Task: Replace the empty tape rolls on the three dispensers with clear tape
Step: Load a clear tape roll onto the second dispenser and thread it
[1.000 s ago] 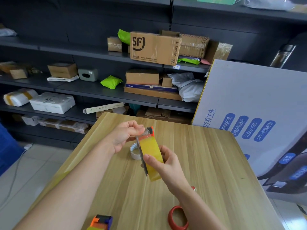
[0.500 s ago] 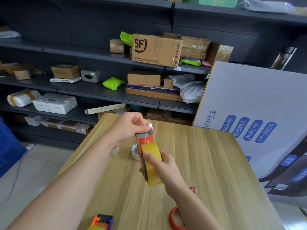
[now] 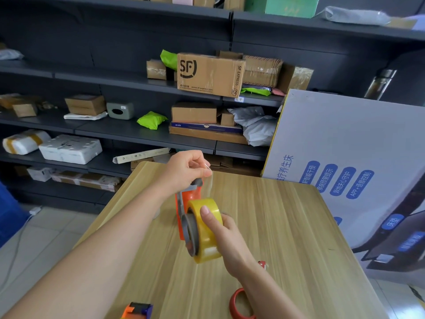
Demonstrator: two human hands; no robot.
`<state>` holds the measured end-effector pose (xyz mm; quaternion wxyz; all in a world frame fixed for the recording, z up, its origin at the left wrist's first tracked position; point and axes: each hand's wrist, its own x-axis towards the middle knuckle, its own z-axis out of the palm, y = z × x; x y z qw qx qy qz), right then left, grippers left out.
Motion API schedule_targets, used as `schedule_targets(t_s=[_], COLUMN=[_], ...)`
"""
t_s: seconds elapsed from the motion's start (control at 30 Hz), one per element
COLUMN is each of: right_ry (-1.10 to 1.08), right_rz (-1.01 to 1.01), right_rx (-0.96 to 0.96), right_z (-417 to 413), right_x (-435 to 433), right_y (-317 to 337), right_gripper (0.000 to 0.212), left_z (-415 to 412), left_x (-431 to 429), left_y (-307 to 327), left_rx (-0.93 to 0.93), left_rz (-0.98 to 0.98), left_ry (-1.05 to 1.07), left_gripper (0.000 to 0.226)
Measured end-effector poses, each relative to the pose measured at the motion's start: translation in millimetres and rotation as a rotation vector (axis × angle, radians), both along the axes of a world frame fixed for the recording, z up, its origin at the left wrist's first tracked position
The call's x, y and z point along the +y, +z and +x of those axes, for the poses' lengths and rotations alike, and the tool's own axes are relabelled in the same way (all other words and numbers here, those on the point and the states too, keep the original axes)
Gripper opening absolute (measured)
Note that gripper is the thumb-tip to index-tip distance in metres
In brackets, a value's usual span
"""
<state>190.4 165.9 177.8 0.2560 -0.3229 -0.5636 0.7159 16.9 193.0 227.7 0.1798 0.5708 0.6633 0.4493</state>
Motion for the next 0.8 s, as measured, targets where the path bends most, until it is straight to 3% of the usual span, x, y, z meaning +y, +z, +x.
schedule_targets(t_s=[0.07, 0.2, 0.53, 0.67, 0.8], right_ry=[0.04, 0.041, 0.02, 0.003, -0.026], right_rz=[-0.003, -0.032, -0.022, 0.055, 0.088], right_rx=[0.004, 0.006, 0.031, 0.03, 0.033], right_z=[3.0, 7.3, 11.0, 6.3, 4.5], right_x=[-0.6, -4.2, -7.1, -8.5, -6.5], right_y=[1.4, 2.8, 9.5, 3.1, -1.7], right_gripper=[0.021, 0.014, 0.015, 0.044, 0.046], left_z=[-1.0, -5.0, 8.7, 2.0, -2.3], left_x=[3.1, 5.0, 8.9, 11.3, 13.4], left_y=[2.0, 8.2, 18.5, 14.6, 11.9], left_rx=[-0.002, 0.099, 0.207, 0.199, 0.191], left_rz=[-0.001, -0.047, -0.054, -0.058, -0.039], left_ry=[-0.039, -0.11, -0.208, -0.198, -0.177], left_gripper=[0.014, 0.017, 0.012, 0.013, 0.014])
